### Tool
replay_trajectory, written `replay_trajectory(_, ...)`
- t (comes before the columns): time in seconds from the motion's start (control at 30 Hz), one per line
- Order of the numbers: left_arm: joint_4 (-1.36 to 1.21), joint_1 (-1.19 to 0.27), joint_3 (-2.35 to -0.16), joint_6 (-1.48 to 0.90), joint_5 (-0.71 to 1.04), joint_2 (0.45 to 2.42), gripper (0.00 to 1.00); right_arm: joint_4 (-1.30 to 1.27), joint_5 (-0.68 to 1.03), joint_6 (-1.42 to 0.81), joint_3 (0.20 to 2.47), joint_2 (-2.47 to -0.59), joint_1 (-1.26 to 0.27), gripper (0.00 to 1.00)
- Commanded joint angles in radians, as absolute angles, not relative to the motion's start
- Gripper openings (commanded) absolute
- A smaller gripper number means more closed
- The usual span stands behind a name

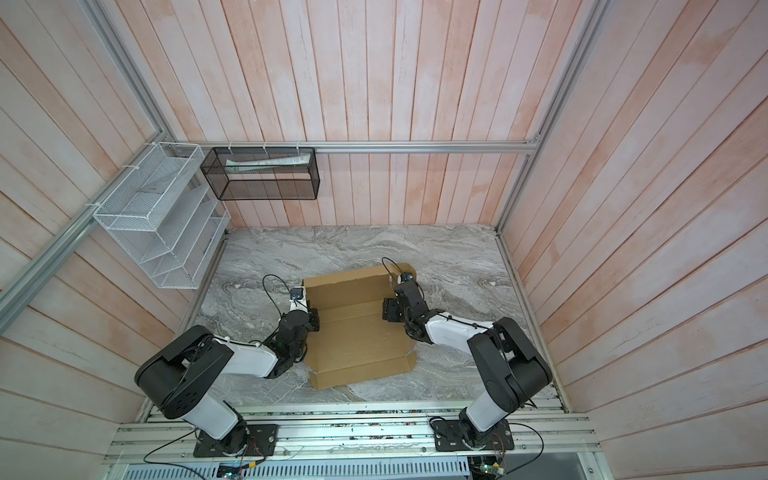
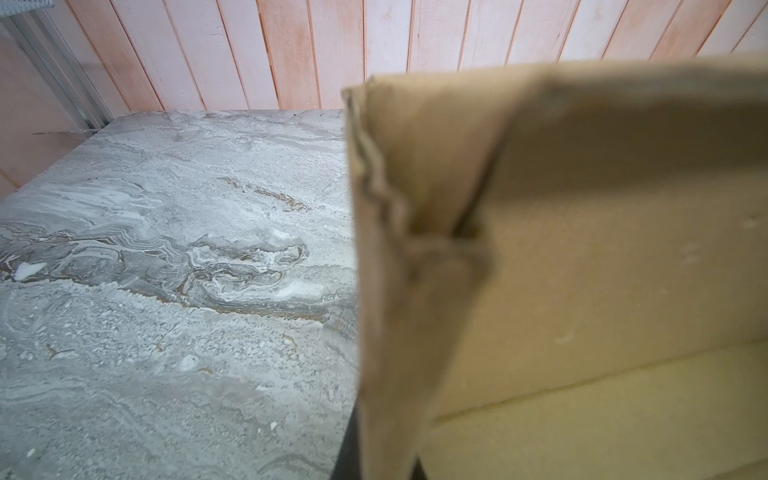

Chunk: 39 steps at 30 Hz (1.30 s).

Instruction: Fold the paper box

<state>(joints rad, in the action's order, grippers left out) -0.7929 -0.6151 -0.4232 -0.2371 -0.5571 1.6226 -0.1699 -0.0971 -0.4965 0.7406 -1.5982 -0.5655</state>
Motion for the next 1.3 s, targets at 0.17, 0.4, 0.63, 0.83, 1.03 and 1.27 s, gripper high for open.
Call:
replay_trajectory(0.17,-0.804,-0.606,-0.420,-0.250,-0.555,1.610,0.00,-0.202,-0.118,-0.499,0.732,-1.621,-0.556,0.75)
replay_trajectory(0.4,-0.792,-0.606,-0.422,-0.250,-0.552,1.594,0.00,-0.267,-0.139,-0.499,0.689,-1.619,-0.556,0.75)
replay_trajectory(0.63,-0.783,-0.606,-0.423,-0.251,-0.554,1.588,0.00,-0.371,-0.110,-0.468,0.628,-1.585,-0.562,0.74)
replay_trajectory(0.83,-0.785,-0.606,-0.420,-0.255,-0.552,1.587,0.00,-0.375,-0.143,-0.472,0.625,-1.578,-0.563,0.75)
replay_trajectory(1.03,-0.788,-0.606,-0.414,-0.252,-0.556,1.580,0.00,-0.422,-0.132,-0.492,0.620,-1.591,-0.552,0.75)
replay_trajectory(1.27,-0.786,-0.606,-0.413,-0.251,-0.556,1.574,0.00,-0.473,-0.113,-0.515,0.608,-1.609,-0.533,0.76)
